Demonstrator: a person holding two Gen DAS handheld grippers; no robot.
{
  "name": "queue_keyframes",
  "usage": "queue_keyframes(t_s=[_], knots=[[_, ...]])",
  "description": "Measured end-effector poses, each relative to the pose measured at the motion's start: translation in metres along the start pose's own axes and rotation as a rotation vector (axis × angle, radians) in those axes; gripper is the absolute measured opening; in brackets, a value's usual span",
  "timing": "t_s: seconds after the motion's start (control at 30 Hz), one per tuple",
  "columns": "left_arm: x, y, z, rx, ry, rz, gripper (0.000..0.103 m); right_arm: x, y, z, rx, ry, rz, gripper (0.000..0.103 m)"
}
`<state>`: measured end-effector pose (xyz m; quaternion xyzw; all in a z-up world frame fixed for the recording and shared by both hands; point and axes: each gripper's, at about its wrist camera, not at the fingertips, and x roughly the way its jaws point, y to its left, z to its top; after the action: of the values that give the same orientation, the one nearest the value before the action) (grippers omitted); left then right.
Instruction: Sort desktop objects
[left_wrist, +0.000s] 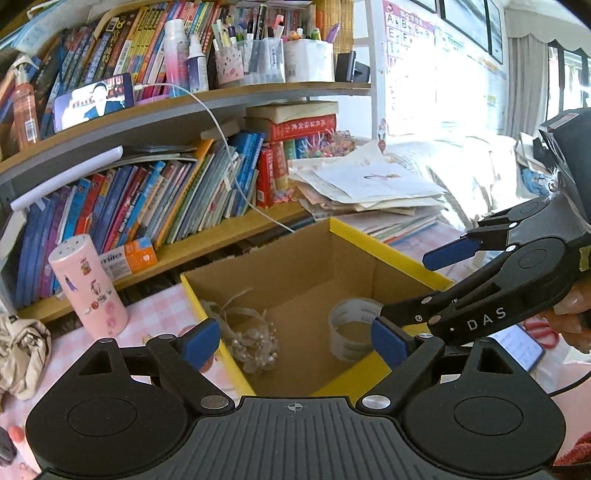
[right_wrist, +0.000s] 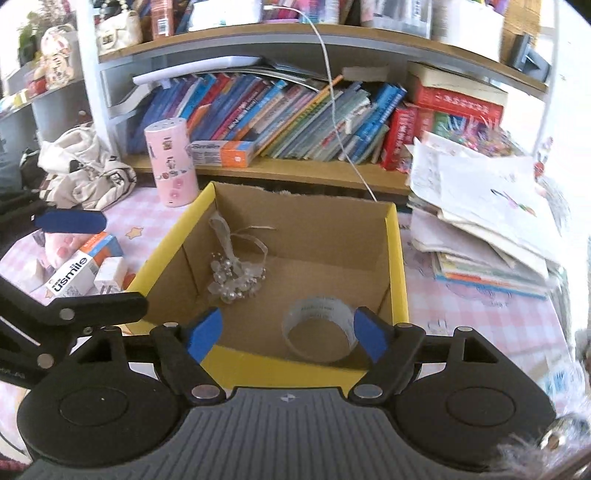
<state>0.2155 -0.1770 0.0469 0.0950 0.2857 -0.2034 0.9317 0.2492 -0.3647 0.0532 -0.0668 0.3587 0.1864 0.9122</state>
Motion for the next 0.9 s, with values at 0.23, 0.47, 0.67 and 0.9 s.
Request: queue_keyframes(t_s=[0.23,0.47,0.67,0.9], knots=[[-0.020,0.006,-0.019,0.002,0.014,-0.034,0.091,-0.012,0.025,-0.019,0.048,0.001,-0.041,0.080],[-0.035,0.015,-0.037,0.005,0.037,-0.060,0.091,-0.018,0.047,-0.037,0.067,0.025,-0.077,0.080],[-0.044,0.018,-0.048,0.015,0.046,-0.080,0.091,-0.021,0.064,-0.048,0.074,0.035,-0.103,0.083],[-0.048,0.024,-0.070,0.000,0.094,-0.111,0.092,-0.023,0.079,-0.066,0.088,0.065,-0.148,0.089]])
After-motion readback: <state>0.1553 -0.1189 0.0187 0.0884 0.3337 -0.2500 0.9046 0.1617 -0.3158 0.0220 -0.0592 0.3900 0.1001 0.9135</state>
